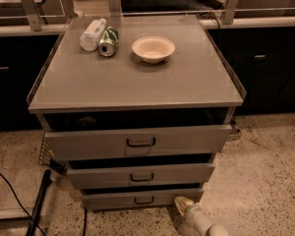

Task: Close bottom drawer

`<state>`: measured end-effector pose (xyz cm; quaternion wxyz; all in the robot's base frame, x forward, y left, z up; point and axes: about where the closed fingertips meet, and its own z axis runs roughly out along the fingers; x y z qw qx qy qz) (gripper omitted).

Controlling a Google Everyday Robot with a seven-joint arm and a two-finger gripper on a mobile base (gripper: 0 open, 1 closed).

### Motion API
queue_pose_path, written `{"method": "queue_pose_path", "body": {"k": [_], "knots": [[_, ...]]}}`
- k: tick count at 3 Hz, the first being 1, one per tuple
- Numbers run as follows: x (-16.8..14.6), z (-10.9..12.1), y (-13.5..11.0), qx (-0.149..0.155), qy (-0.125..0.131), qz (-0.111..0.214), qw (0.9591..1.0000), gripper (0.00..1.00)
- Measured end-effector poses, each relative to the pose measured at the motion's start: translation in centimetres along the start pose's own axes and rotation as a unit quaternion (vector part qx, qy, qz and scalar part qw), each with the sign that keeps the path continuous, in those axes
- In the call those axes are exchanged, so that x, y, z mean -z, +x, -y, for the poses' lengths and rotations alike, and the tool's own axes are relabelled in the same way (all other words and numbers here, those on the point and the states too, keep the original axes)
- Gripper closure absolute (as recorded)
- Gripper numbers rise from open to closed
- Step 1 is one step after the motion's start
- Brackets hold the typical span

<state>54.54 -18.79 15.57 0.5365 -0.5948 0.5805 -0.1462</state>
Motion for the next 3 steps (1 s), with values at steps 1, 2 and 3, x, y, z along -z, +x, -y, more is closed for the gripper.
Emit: {"method": "queue_pose_path", "body": {"k": [1, 2, 3], "knots": [[0.7, -1.3, 0.5, -0.006, -0.041, -0.016, 0.9990, 1.00], [2.5, -3.1, 0.6, -0.007, -0.100, -0.025, 0.9947, 1.00], [5.5, -4.7, -0.2, -0.005, -0.188, -0.032, 0.9817, 1.00]]}}
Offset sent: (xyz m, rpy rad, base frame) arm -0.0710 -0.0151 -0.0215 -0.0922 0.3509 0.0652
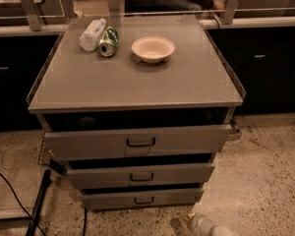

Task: Close bottom drawer

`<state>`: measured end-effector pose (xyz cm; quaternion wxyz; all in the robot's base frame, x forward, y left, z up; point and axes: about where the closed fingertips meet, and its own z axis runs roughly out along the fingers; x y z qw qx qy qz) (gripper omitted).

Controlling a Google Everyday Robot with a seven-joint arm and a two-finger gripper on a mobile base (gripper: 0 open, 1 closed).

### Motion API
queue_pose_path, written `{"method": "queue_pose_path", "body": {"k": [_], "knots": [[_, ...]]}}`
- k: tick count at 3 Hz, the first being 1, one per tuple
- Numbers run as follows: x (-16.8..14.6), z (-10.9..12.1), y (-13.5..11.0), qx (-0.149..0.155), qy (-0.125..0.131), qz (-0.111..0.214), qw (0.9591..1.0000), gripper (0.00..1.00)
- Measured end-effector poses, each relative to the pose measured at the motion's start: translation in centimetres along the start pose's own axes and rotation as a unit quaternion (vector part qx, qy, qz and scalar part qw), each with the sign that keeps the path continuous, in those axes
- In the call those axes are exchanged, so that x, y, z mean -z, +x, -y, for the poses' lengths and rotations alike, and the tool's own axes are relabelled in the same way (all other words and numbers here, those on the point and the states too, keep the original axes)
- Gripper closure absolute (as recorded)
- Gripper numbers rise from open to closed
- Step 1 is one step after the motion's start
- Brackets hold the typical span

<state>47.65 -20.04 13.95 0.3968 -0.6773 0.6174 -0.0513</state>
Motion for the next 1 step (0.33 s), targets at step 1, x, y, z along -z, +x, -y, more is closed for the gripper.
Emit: {"method": "queue_pose_path", "body": {"k": [1], "knots": [[1.33, -0.81, -1.05, 0.013, -0.087, -0.007, 0.9961, 1.00]]}}
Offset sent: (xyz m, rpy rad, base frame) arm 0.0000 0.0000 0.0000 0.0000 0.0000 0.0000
